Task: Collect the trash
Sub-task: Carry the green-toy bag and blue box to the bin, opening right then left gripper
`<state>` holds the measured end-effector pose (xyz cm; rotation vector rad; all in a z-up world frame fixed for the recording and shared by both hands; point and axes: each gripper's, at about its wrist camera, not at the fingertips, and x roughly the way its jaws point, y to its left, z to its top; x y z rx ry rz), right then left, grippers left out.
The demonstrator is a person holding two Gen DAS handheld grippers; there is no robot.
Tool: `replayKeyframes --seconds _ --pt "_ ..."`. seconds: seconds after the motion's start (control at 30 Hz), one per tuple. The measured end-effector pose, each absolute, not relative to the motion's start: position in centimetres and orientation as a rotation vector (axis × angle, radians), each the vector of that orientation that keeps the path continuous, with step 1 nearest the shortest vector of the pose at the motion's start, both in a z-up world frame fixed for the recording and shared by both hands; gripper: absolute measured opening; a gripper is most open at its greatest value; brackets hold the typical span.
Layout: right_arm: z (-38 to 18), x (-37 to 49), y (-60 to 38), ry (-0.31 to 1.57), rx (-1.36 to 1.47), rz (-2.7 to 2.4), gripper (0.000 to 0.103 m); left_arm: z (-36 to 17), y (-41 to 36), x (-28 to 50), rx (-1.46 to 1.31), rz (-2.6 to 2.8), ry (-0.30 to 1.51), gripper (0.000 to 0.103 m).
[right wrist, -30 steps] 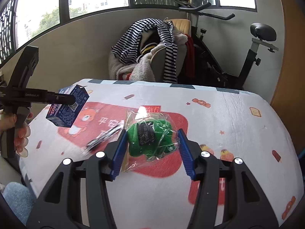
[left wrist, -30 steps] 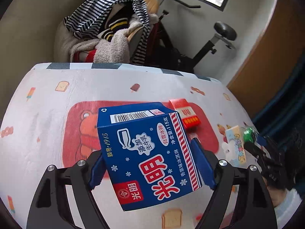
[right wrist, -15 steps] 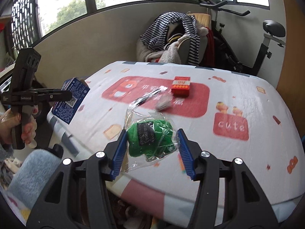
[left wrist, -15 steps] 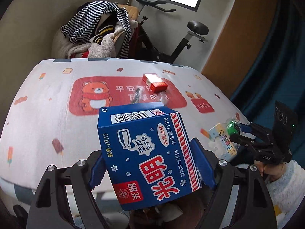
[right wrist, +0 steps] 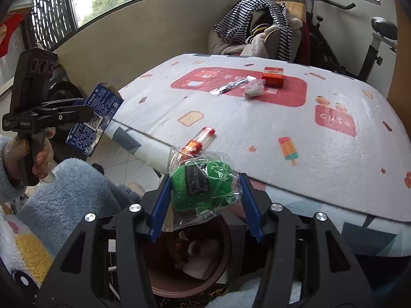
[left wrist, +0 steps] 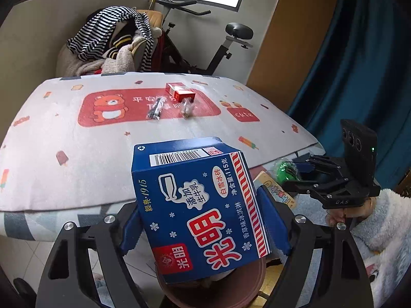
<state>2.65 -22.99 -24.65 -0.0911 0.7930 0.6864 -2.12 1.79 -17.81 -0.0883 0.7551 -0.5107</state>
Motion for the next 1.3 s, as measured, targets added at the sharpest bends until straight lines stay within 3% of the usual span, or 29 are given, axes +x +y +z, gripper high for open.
replayKeyframes --seconds 0.9,1.0,1.07,1.17,1.3 --pt "-27.9 2.7 -19.2 0.949 -0.197 0.760 0.054 -21.8 2.8 -5.2 -0.036 -0.460 0.741 0.079" --pt "-28.0 2.7 -19.0 0.952 -0.200 0.747 0.063 -21.9 3.1 -5.1 -0.061 -0.451 0.745 0.079" --pt "-27.8 2.7 -19.2 0.934 -0.187 0.735 0.079 -21.9 3.2 -5.1 -0.076 -0.446 0.748 0.079" --pt "-27.8 2.7 -19.7 0.904 -0.157 0.695 0.087 -22.1 3.2 -5.1 -0.076 -0.442 0.754 0.079" --pt "-27.2 2.4 -21.2 0.826 -0.073 0.596 0.090 -22.3 2.6 -5.1 -0.051 -0.452 0.763 0.079"
